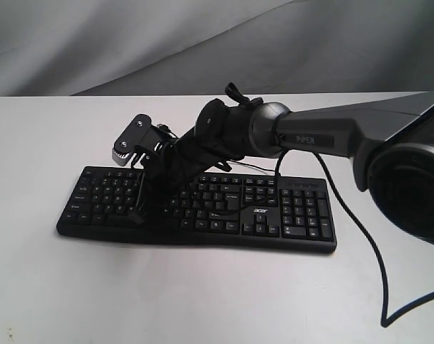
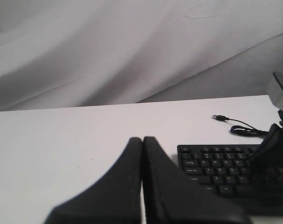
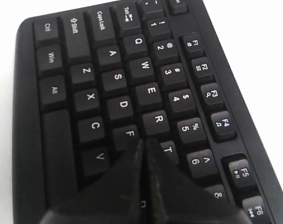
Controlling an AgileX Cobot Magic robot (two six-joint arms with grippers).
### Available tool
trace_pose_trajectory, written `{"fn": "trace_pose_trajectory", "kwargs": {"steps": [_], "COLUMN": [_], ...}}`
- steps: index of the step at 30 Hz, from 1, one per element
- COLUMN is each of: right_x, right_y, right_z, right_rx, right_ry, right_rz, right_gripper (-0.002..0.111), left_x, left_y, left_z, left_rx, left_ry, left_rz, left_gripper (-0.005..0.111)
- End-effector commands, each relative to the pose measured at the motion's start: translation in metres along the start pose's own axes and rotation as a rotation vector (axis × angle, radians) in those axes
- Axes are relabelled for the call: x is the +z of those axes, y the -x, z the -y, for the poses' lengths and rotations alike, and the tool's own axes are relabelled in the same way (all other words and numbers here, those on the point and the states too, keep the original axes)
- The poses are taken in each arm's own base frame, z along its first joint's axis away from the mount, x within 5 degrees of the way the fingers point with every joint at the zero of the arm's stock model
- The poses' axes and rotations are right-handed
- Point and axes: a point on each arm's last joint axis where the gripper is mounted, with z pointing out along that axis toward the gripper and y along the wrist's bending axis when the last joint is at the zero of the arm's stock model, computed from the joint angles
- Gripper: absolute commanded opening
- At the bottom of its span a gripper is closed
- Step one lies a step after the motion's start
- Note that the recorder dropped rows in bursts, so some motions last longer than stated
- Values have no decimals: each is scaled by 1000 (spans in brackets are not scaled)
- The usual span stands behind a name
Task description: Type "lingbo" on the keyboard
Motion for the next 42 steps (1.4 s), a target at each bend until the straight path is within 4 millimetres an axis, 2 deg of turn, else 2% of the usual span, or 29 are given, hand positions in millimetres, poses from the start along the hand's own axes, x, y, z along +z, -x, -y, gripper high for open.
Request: {"fn": "trace_pose_trajectory", "kwargs": {"steps": [1, 9, 18, 42], "right_x": [4, 5, -20, -18], "right_y": [0, -3, 13, 7], "right_z": [-1, -2, -8, -10], "right_rx": [8, 25, -10, 0], "right_ry": [3, 22, 64, 80], "right_rz": [3, -11, -17, -64], "right_gripper": [0, 0, 0, 0], "left_x": [0, 0, 0, 0], "left_y": [-1, -1, -1, -1], "left_z": [0, 0, 0, 0], "left_rx": [-1, -1, -1, -1], "left_ry": [-6, -6, -6, -6], "left_rz": [6, 6, 6, 6], "left_gripper": [1, 1, 1, 1]}}
